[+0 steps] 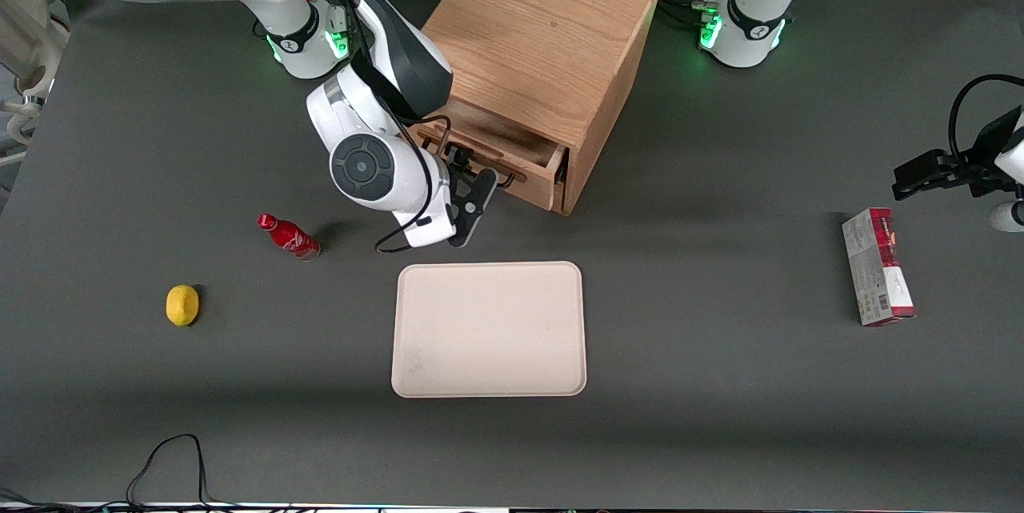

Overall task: Open upper drawer
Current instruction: 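Pull the upper drawer outward by its handle with the right gripper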

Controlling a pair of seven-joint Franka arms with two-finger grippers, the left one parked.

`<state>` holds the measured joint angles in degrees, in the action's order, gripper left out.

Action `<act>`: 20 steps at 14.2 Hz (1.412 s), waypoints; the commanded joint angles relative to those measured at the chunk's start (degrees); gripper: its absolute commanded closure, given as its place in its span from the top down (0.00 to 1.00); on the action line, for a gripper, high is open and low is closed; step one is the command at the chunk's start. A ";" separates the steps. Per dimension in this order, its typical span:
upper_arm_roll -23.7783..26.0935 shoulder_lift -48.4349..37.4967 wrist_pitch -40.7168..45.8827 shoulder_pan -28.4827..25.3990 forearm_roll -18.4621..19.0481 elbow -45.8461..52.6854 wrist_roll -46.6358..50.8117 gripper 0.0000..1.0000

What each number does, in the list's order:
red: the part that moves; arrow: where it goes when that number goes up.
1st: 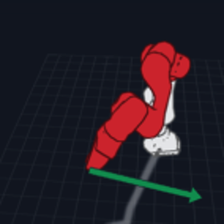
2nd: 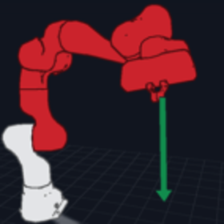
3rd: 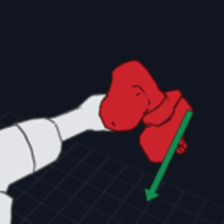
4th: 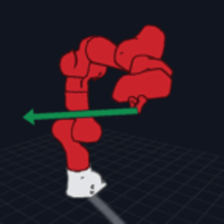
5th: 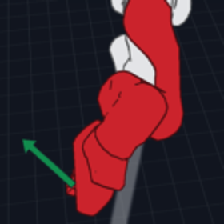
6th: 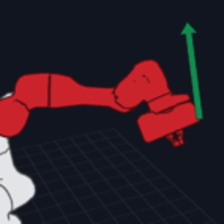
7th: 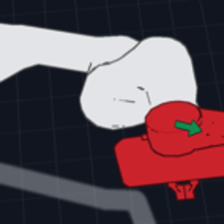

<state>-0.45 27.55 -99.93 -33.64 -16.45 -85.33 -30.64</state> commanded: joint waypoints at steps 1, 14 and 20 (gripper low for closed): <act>0.01 0.31 0.00 0.94 -0.43 1.13 -1.35 1.00; 0.01 1.80 -0.35 2.88 -0.52 4.38 -1.17 1.00; 0.01 3.04 -2.64 4.02 -0.34 4.65 -1.26 1.00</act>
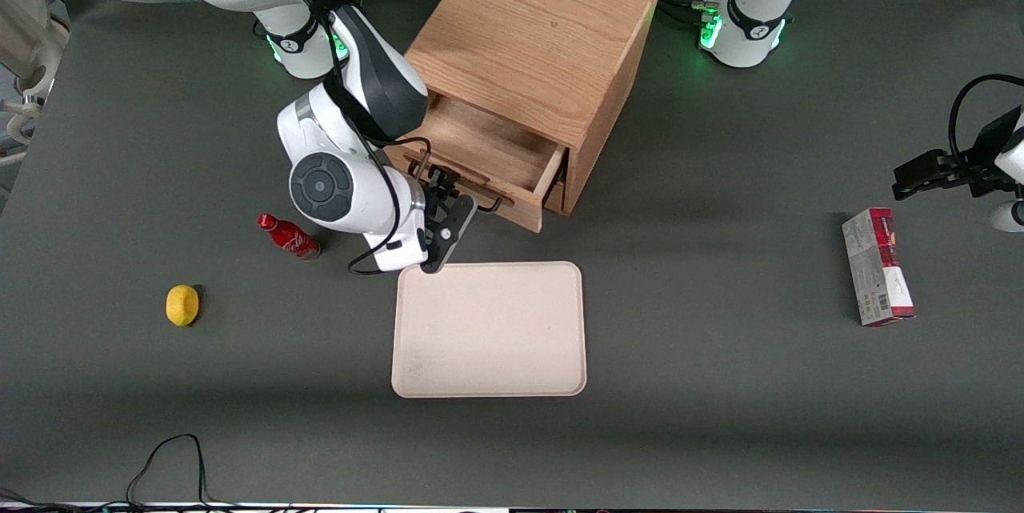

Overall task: Open upper drawer
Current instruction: 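Pull the upper drawer outward by its handle with the right gripper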

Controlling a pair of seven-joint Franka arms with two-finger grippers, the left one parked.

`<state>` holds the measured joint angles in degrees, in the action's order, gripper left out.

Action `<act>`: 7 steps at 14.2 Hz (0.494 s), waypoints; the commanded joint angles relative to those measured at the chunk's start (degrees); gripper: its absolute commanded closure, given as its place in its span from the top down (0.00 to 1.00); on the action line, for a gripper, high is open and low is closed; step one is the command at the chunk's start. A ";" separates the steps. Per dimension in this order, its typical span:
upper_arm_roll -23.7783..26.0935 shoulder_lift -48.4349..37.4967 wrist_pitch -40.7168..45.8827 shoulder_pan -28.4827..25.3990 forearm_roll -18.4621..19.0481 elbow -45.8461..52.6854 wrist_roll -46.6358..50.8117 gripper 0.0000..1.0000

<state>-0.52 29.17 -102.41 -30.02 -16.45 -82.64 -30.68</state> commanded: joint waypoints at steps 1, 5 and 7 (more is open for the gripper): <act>0.08 1.50 -0.24 0.49 -0.34 1.96 -1.32 1.00; 0.08 2.38 -1.47 1.28 -0.34 3.27 -1.32 1.00; 0.08 3.43 -1.47 1.45 -0.34 5.03 -1.23 1.00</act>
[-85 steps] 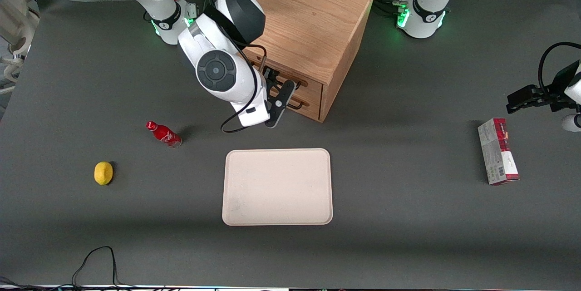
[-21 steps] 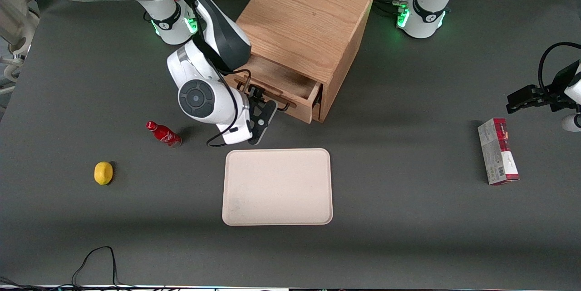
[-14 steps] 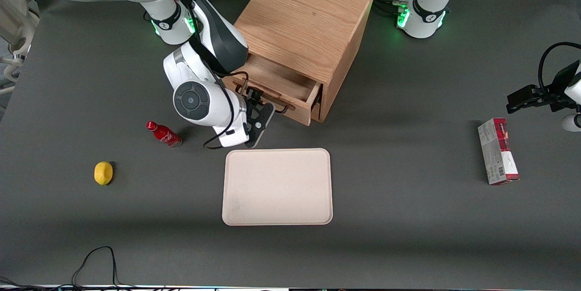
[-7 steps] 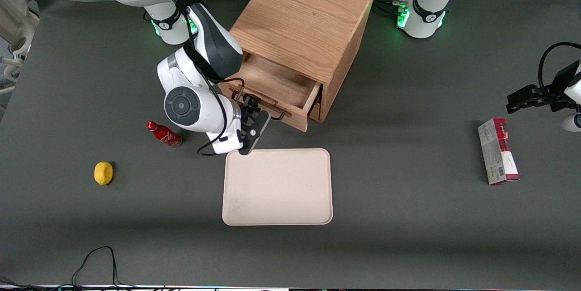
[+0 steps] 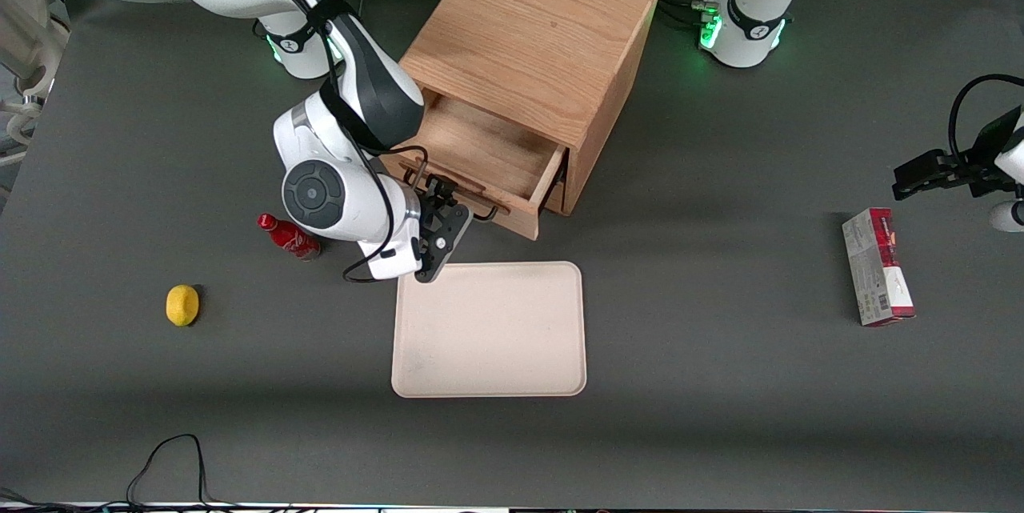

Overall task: Open upper drawer
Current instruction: 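Pull the upper drawer outward by its handle with the right gripper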

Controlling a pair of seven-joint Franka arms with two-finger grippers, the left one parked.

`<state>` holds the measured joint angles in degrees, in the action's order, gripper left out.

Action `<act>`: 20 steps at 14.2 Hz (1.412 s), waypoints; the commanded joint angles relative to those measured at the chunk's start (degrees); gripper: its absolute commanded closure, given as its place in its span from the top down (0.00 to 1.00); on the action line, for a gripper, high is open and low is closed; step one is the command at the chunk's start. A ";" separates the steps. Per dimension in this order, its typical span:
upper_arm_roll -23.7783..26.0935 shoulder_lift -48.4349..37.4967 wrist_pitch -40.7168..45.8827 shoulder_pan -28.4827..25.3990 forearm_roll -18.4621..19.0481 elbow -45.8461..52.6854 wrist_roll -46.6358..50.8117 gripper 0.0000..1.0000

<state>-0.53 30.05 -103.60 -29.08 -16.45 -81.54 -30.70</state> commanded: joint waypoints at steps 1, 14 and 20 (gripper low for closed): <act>0.09 2.74 -0.29 0.61 -0.25 4.28 -1.20 1.00; 0.09 5.29 -0.29 4.12 -0.43 8.41 -3.31 1.00; 0.09 6.16 -0.29 5.17 -0.51 9.02 -4.37 1.00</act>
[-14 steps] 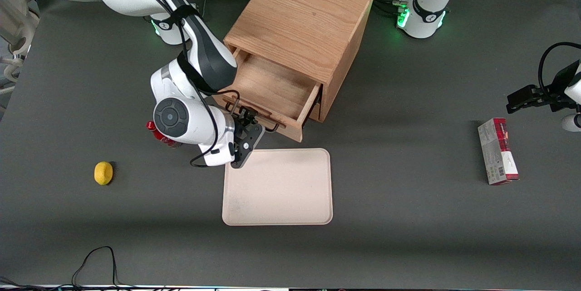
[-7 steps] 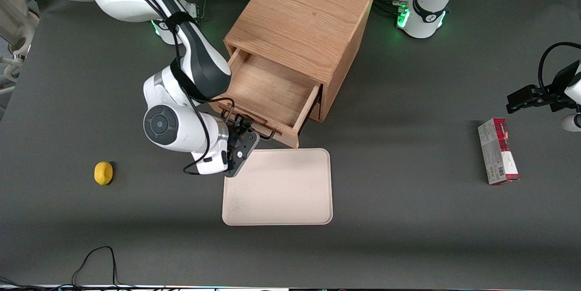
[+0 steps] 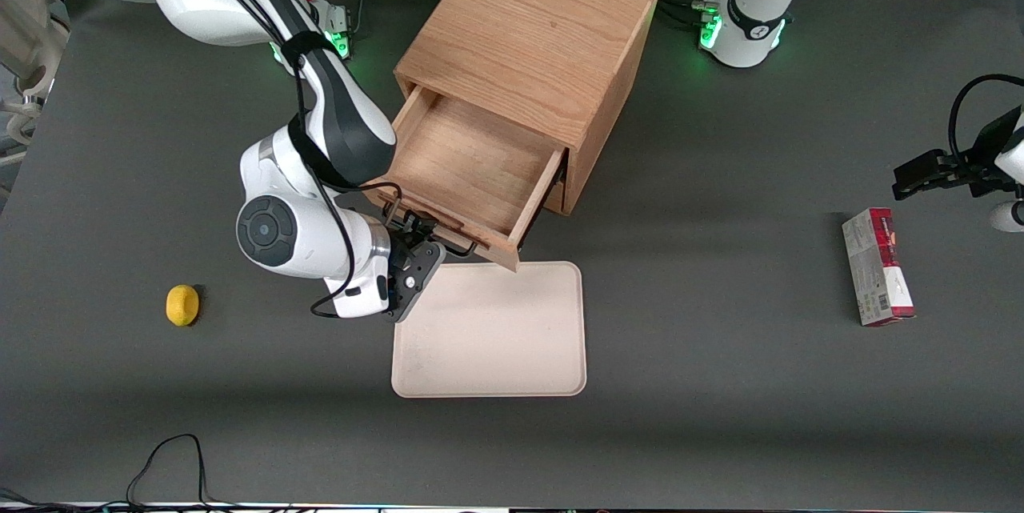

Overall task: Open upper drawer
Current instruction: 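Keep pulling the upper drawer further open with the right gripper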

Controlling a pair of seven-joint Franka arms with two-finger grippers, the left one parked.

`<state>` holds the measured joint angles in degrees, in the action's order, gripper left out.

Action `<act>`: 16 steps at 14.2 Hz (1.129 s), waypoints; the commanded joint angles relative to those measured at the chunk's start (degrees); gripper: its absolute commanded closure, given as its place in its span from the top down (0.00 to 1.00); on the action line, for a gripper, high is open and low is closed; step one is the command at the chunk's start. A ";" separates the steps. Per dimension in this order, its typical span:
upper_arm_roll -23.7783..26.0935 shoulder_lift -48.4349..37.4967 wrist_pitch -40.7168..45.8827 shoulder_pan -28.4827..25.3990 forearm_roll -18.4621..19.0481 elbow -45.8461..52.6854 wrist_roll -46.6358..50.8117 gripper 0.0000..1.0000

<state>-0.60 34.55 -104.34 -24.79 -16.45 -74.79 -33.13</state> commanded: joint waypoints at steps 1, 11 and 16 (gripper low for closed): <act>0.16 1.92 0.45 1.32 -0.60 2.89 -1.85 1.00; 0.25 2.71 -0.42 2.29 -0.69 3.68 -1.94 1.00; 0.25 3.94 -0.69 3.17 -0.86 5.61 -2.02 1.00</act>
<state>-0.57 36.42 -105.01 -22.81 -16.45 -72.39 -33.31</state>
